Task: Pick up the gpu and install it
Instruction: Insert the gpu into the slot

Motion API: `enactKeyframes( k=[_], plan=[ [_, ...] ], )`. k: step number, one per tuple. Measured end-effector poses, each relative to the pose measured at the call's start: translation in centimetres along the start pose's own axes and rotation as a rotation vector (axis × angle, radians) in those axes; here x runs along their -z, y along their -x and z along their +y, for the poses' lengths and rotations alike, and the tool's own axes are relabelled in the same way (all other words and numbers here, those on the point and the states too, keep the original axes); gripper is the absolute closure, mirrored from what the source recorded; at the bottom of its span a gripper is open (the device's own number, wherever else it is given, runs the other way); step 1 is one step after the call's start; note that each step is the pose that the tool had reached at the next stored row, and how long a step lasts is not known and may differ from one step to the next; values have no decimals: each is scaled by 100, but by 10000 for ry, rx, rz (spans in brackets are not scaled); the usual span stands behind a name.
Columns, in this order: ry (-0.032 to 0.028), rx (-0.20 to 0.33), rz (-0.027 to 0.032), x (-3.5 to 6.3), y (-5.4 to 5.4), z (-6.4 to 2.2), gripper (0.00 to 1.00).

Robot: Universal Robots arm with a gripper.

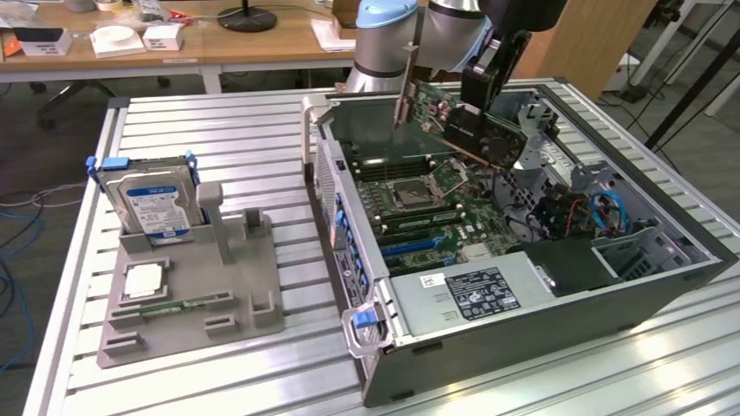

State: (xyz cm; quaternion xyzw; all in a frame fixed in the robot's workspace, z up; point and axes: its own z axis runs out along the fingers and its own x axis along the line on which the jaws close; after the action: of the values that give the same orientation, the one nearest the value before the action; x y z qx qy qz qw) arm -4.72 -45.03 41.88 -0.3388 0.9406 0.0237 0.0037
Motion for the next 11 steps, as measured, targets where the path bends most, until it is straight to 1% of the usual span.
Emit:
enactKeyframes(
  k=[11],
  plan=[
    [4,204,8,0,0,0,74]
  ],
)
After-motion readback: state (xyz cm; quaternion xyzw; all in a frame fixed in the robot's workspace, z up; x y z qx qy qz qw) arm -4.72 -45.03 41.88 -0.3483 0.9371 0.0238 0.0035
